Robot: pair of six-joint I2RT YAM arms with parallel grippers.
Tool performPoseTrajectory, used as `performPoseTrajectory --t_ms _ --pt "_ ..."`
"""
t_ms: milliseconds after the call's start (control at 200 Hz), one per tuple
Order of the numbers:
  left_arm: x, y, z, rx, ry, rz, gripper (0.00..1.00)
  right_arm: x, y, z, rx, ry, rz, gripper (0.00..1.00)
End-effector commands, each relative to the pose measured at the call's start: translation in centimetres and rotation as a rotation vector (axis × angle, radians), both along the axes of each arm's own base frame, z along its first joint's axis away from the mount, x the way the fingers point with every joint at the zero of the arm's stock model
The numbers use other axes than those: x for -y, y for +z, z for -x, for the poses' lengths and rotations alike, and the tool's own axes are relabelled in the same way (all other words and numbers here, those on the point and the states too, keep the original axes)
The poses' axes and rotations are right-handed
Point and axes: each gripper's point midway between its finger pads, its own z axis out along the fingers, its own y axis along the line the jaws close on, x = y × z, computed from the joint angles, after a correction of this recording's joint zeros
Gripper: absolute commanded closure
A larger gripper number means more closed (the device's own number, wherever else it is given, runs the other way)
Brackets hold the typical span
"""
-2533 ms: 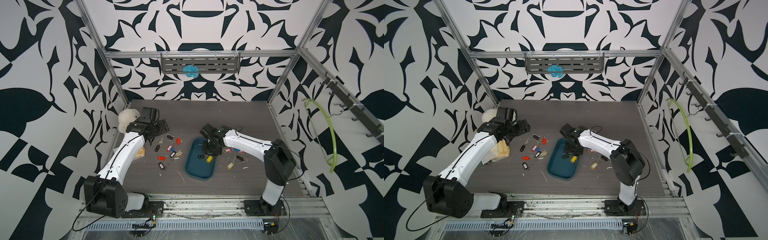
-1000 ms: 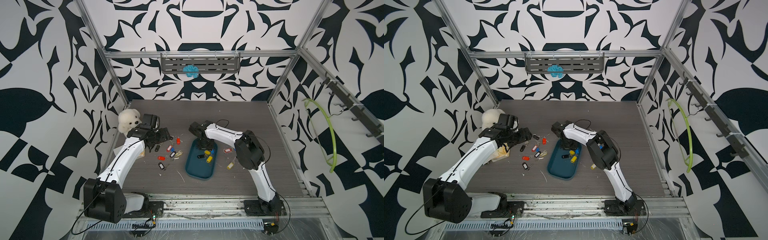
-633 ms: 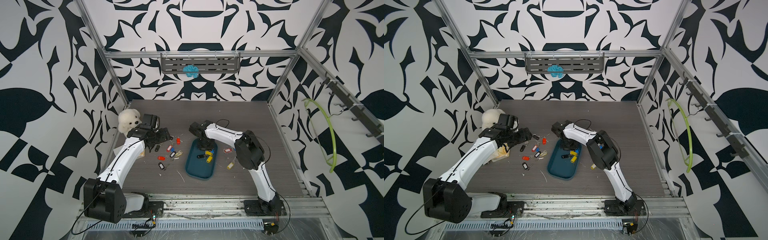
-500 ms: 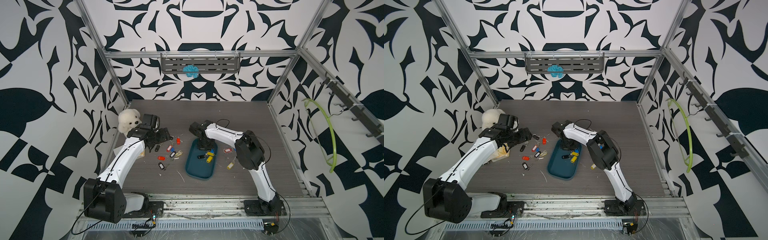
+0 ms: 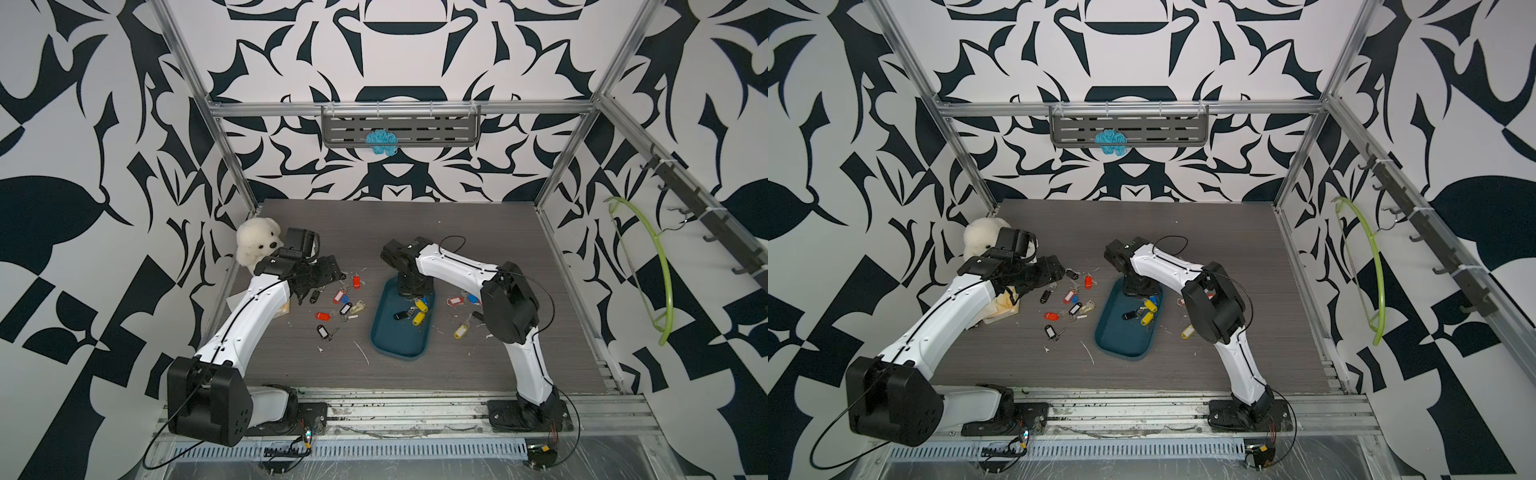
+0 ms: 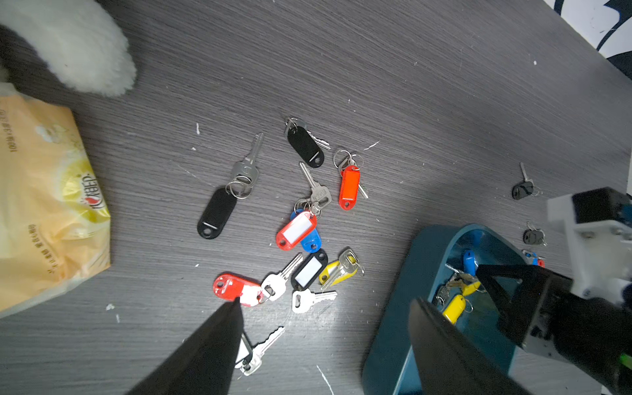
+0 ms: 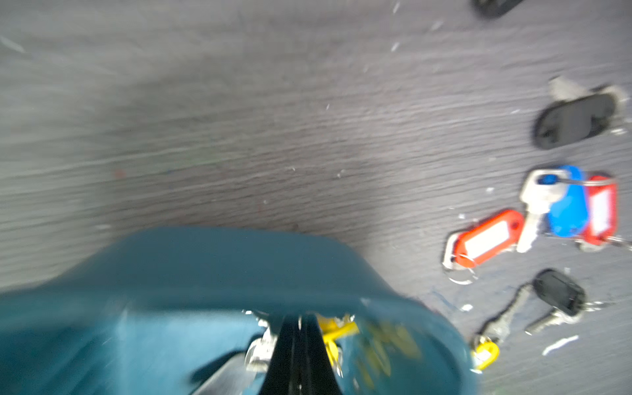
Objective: Take the keys out of the storage box
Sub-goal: Pick up the key from the storage box.
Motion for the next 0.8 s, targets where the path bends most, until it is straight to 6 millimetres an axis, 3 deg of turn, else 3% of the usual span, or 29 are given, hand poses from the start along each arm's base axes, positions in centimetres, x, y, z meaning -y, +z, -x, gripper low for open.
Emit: performPoseTrajectory --t_ms 0,375,400,585,795 --pt "0.2 -0.4 0.6 -0.024 -0.013 0.007 0.16 0.5 3.4 0.1 0.060 -0.004 -0.016 1.00" --pt "0.1 -0.6 1.1 -0.036 0.004 0.022 0.17 0.0 8.8 -0.4 0.157 0.015 -0.118 1.00" --pt "0.1 0.4 1.3 -0.005 0.003 0.030 0.17 0.2 9.2 -0.6 0.164 0.017 -0.117 1.00" --pt "0.0 0.4 1.8 -0.002 0.013 0.035 0.17 4.1 9.5 -2.0 0.157 -0.036 -0.082 1.00" --pt "0.2 -0.7 3.1 -0.027 0.013 0.042 0.19 10.5 9.2 -3.6 0.156 -0.137 -0.059 1.00"
